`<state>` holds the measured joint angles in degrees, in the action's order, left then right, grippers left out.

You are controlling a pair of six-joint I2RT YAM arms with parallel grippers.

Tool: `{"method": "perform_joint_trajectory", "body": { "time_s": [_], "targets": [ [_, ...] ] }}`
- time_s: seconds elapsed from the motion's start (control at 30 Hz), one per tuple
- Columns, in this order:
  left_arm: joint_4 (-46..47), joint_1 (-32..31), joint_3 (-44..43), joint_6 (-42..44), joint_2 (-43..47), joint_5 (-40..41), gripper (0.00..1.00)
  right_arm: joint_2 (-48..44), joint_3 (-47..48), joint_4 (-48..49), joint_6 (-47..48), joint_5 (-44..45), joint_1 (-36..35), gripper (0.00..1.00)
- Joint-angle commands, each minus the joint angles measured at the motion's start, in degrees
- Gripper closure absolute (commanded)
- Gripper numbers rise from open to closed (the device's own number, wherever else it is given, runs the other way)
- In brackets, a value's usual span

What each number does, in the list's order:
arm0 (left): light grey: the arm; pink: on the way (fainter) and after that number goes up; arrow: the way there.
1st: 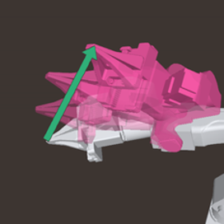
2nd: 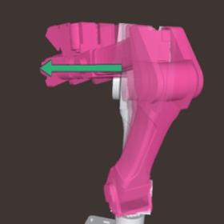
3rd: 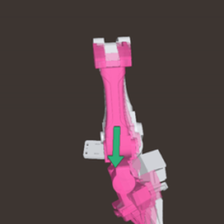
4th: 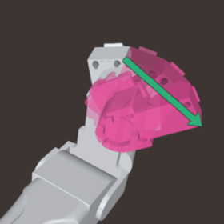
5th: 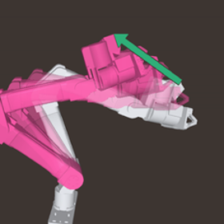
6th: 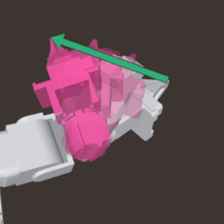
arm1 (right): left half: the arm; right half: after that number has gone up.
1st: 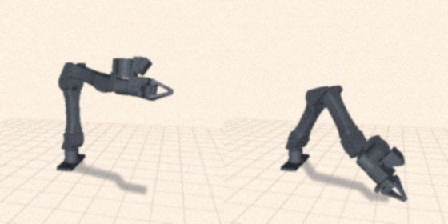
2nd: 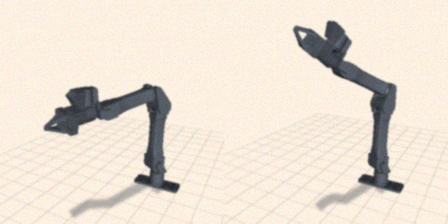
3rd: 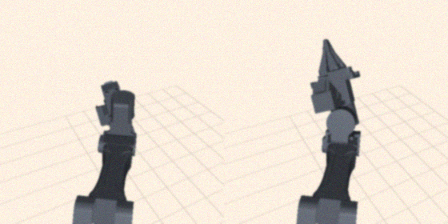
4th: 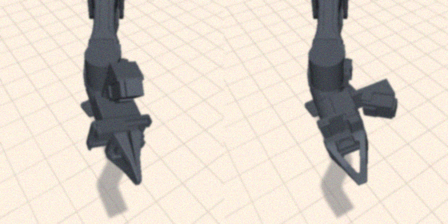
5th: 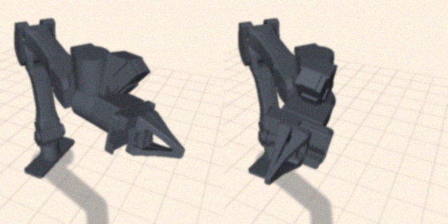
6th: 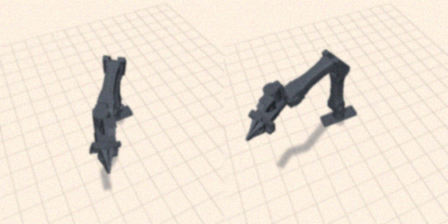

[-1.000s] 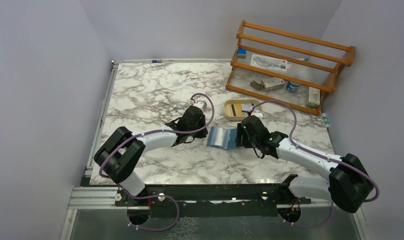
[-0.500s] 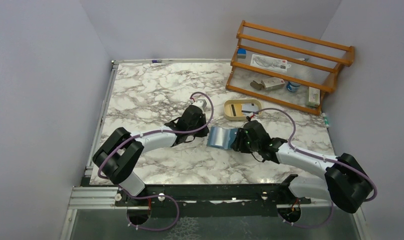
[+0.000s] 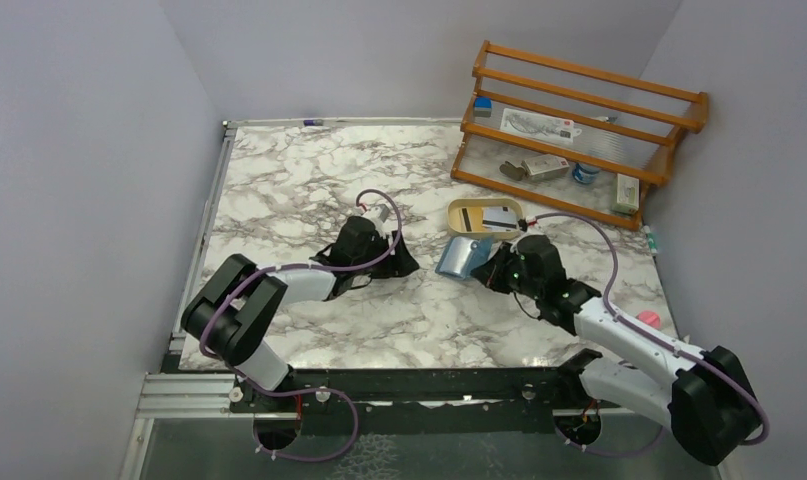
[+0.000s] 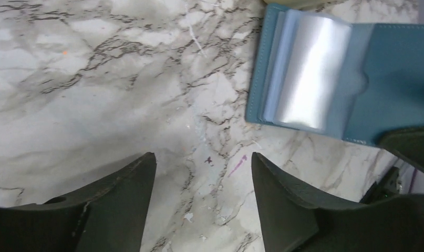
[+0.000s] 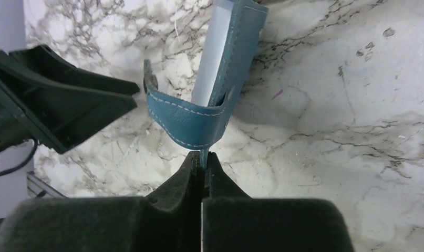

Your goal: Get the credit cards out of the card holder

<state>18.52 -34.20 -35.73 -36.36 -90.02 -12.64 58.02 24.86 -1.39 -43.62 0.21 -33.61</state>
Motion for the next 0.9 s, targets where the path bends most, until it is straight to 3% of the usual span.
{"method": "perform_joint_trajectory", "body": {
  "time_s": [0.0, 0.27, 0.53, 0.87],
  "targets": [
    [13.27, 0.65, 2.37, -3.94, -0.42, -11.54, 0.29, -1.36, -1.90, 4.76, -0.03, -8.01, 4.69, 0.99],
    [34.58, 1.21, 6.75, -13.89, -8.89, -18.78, 0.26, 4.22, -1.91, 7.67, 0.35, -20.13, 8.14, 0.99],
    [38.20, 1.24, 7.72, -15.99, -13.15, -18.14, 0.26, 15.69, -2.78, 12.53, 0.86, -31.32, 10.29, 1.00],
    [39.48, 1.29, 9.54, -17.29, -12.34, -17.84, 0.30, 20.14, -2.83, 14.59, 0.81, -32.29, 11.44, 0.99]
  ]
}}
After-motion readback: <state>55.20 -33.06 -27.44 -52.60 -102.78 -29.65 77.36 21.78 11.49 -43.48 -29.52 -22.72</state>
